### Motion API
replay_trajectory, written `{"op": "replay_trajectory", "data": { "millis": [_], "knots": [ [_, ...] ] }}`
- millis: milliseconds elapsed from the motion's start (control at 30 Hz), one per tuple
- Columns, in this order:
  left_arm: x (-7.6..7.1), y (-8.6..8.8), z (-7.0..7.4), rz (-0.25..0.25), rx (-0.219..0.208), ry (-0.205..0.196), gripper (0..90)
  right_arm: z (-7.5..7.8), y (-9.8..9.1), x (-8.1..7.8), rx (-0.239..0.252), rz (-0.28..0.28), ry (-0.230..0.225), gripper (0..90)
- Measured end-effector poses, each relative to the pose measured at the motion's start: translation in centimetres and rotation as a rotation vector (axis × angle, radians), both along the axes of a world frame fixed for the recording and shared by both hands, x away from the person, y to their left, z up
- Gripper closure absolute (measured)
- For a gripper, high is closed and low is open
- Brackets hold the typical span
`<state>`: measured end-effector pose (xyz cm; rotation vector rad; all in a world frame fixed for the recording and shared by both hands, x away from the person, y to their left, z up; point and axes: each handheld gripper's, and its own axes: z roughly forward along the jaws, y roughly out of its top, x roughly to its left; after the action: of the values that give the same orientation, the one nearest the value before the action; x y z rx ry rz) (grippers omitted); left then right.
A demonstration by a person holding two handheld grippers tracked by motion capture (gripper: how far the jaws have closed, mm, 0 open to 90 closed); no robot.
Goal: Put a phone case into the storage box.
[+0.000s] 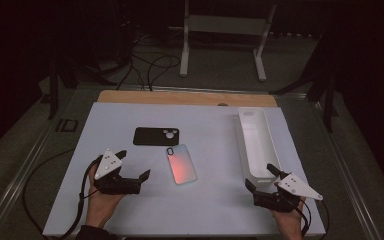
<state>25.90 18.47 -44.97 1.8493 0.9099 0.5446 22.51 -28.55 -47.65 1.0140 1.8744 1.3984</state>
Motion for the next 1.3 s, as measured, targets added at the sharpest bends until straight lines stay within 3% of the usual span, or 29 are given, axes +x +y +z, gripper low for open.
{"op": "replay_trajectory", "data": {
  "millis": [467, 767, 967, 1133, 1300],
  "knots": [
    [2.2, -3.0, 0.3, -0.047, -0.002, 0.008, 0.1, 0.0, 0.1, 0.0, -0.005, 0.005, -0.001, 7.8],
    [3.8, -5.3, 0.2, -0.082, -0.005, 0.053, 4.1, -0.1, 0.1, 0.0, -0.007, 0.006, -0.001, 7.8],
    [4.6, -6.9, 0.2, -0.075, 0.012, 0.066, 20.0, -0.1, 0.1, 0.0, -0.011, 0.005, 0.001, 7.8],
    [5.2, -8.3, -0.2, -0.069, 0.034, 0.051, 46.0, -0.1, 0.1, 0.0, -0.011, 0.005, 0.000, 7.8],
    [6.3, -10.1, -1.4, -0.094, 0.045, 0.081, 74.6, -0.1, 0.1, 0.0, -0.009, 0.006, -0.001, 7.8]
  ]
}}
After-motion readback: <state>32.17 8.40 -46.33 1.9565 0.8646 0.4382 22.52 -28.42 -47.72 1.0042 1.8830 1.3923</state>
